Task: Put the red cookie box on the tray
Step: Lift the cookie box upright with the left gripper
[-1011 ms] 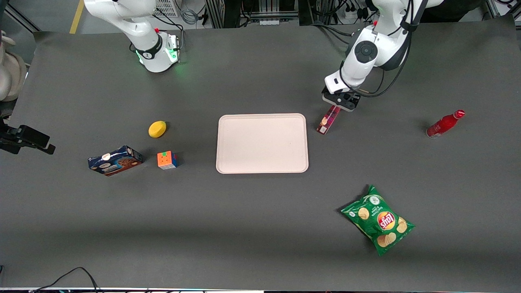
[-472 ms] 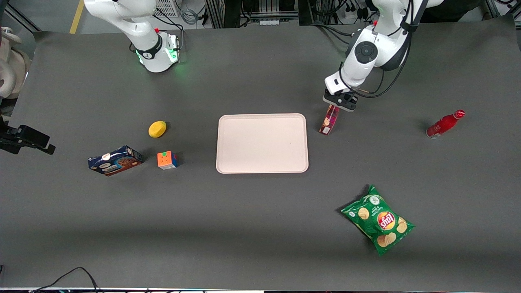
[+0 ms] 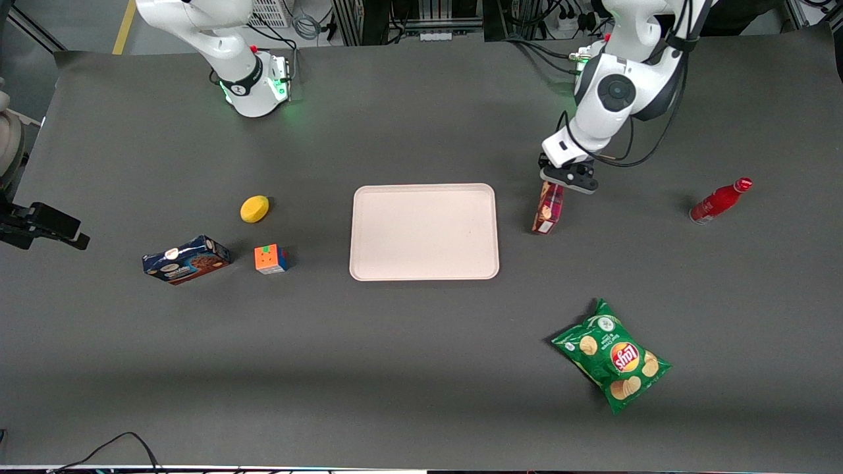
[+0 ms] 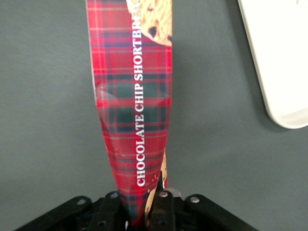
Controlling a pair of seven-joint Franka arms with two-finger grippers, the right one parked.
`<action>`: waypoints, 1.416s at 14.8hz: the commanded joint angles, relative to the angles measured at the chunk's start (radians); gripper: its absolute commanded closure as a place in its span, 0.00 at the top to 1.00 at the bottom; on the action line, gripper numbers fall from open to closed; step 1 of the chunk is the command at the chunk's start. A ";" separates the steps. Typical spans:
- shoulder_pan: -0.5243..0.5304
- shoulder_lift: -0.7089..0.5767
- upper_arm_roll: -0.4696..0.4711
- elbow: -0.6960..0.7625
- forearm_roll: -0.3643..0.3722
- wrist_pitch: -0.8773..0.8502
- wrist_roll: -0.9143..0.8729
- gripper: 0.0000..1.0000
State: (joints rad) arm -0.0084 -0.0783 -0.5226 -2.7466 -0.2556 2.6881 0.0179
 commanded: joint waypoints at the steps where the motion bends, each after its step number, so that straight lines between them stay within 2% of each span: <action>1: -0.004 -0.194 0.091 0.152 0.024 -0.378 0.014 0.00; 4: -0.005 -0.241 0.180 0.325 0.058 -0.635 0.025 0.00; 6: -0.005 -0.245 0.182 0.462 0.058 -0.779 0.008 0.00; 8: -0.004 -0.239 0.185 0.521 0.056 -0.823 0.002 0.00; 11: -0.010 -0.232 0.162 0.525 0.053 -0.808 -0.125 0.00; 17: -0.010 -0.103 -0.109 0.541 0.041 -0.587 -0.569 0.00; 20: -0.013 0.030 -0.198 0.538 0.073 -0.415 -0.724 0.02; 21: -0.015 0.076 -0.201 0.538 0.114 -0.374 -0.758 0.02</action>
State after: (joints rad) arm -0.0209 -0.1434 -0.6956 -2.2431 -0.2112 2.2114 -0.6206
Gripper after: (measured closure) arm 0.815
